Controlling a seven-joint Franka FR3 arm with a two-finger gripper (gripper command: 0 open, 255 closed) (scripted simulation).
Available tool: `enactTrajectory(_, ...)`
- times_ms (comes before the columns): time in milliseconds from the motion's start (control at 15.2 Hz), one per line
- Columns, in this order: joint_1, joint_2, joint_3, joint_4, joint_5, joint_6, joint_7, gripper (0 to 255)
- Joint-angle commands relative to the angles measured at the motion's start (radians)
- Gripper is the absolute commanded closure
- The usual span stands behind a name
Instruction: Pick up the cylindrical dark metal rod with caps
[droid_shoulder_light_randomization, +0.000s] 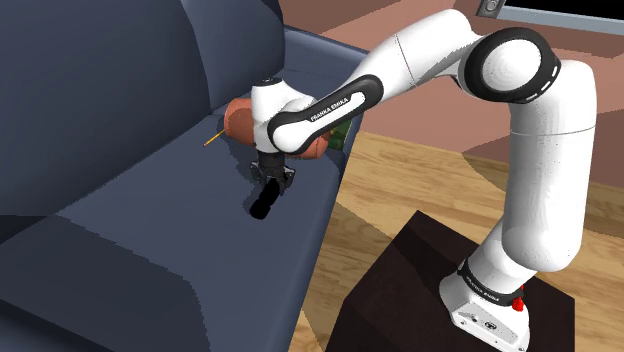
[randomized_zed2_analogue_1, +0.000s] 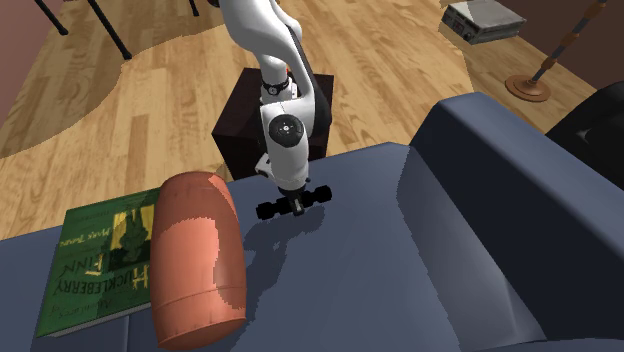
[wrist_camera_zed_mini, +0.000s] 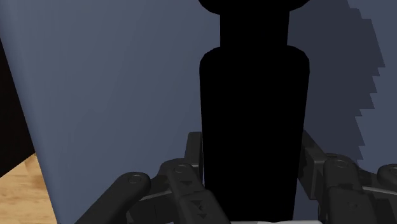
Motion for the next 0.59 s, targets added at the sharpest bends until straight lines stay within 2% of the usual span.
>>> enactTrajectory(0,0.000,0.000,0.000,0.000,0.000,0.001,0.000,255)
enactTrajectory(528,-0.001,-0.007,0.002,0.004,0.004,-0.010,-0.002,255)
